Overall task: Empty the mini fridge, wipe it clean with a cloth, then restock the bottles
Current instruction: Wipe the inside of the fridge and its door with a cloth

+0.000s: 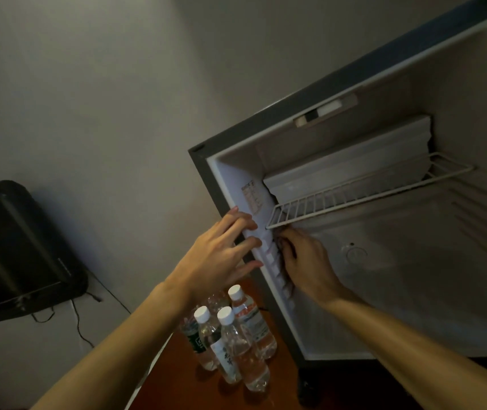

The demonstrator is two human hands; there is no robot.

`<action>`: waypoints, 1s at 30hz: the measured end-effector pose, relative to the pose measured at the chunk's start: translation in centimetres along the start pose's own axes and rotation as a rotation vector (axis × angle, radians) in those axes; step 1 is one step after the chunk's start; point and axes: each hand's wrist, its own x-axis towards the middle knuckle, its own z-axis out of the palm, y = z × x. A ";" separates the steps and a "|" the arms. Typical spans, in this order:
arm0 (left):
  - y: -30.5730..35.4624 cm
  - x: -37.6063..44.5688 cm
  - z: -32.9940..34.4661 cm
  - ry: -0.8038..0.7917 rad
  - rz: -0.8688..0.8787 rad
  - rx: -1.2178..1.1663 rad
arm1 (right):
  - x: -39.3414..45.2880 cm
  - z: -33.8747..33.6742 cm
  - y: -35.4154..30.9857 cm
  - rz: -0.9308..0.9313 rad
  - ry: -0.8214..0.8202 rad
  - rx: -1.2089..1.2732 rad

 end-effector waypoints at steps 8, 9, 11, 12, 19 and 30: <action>-0.2 -0.5 -1.6 -0.018 0.047 0.144 | -5.0 -0.2 -3.2 0.006 -0.035 0.171; -0.1 -0.7 -1.4 -0.008 0.031 0.138 | -5.2 -0.1 -3.3 0.022 -0.012 0.198; 0.0 -0.9 -1.0 -0.002 -0.001 0.112 | -5.3 0.3 -3.3 0.047 0.051 0.241; 0.0 -1.0 -0.8 -0.005 -0.013 0.100 | -5.2 0.5 -3.2 0.063 0.079 0.262; 0.2 -1.1 1.3 0.137 -0.055 -0.037 | -1.3 2.1 -0.5 0.198 0.196 0.266; 0.3 -0.9 2.0 0.213 -0.057 -0.100 | 1.4 2.6 1.4 0.192 0.187 0.163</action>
